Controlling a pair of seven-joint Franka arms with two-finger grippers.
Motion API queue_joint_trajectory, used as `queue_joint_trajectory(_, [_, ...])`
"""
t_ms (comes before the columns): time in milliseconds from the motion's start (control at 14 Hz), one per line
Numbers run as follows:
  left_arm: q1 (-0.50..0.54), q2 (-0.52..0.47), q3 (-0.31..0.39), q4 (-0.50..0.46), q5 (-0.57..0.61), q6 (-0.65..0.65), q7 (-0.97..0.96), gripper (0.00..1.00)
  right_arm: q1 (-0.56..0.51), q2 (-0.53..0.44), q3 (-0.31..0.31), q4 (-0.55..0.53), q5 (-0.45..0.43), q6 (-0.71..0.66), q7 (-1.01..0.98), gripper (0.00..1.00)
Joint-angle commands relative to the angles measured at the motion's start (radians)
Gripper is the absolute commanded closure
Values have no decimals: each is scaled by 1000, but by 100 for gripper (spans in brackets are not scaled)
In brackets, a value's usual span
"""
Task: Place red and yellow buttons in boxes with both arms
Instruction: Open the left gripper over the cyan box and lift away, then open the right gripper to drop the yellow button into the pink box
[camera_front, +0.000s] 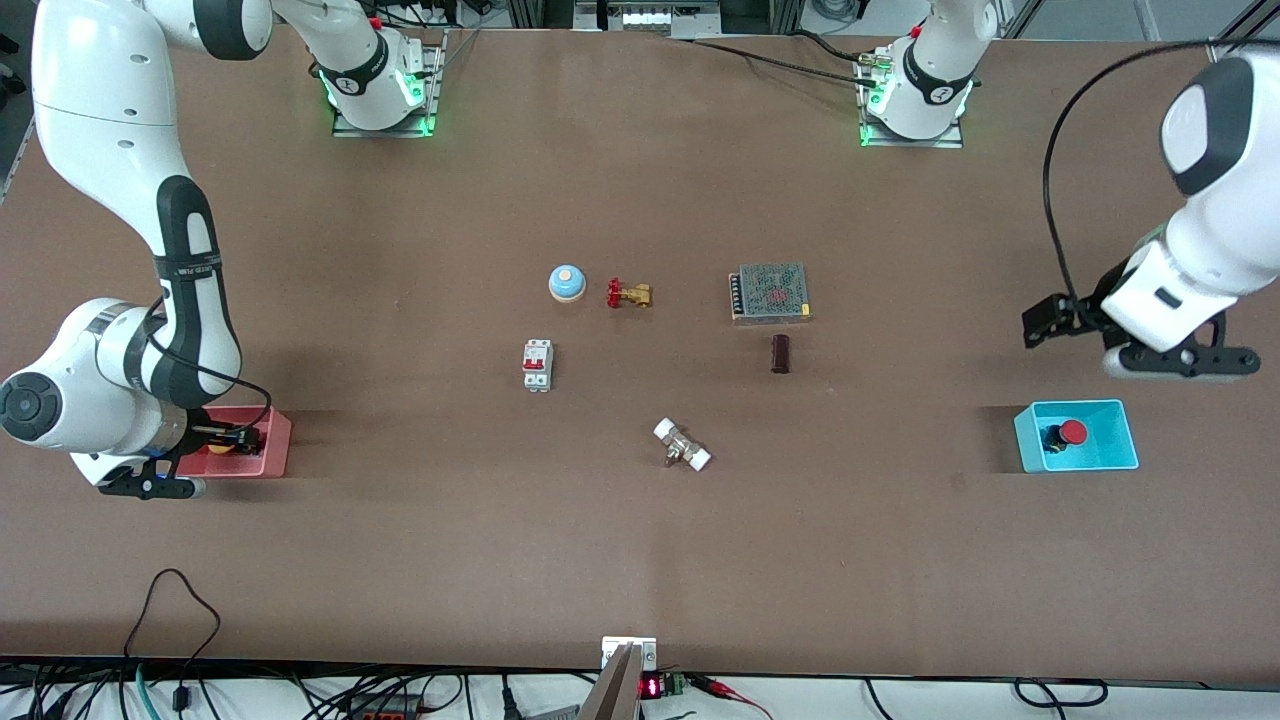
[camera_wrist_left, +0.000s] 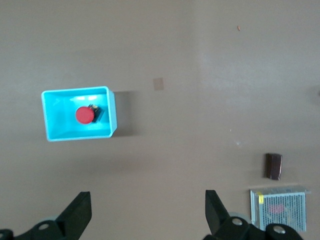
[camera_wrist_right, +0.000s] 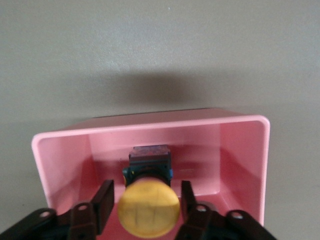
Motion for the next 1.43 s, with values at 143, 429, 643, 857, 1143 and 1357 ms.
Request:
queue_joint_trajectory(143, [32,-124,-1,-25,-23,-65,73,0,-7,-78,6,5,20,-48,-16,0])
queue_joint_trajectory(429, [34,-124,-4,38,-26,-105,73,0,16,-215,9,5,19,-193,-11,0])
queue_joint_trajectory(643, [26,-115,14,72,-27,-105,91,0,95,-314,6,5,8,-239,3,0])
queue_joint_trajectory(857, [-168,-116,213,81,-29,-151,105,0,163,-422,0,5,-1,-406,131,0])
queue_joint_trajectory(1143, [-290,-125,349,83,-30,-163,110,0,199,-581,1,5,-114,-569,161,0])
queue_joint_trajectory(1357, [-288,-125,341,84,-32,-186,98,0,156,-634,3,2,-125,-593,149,0])
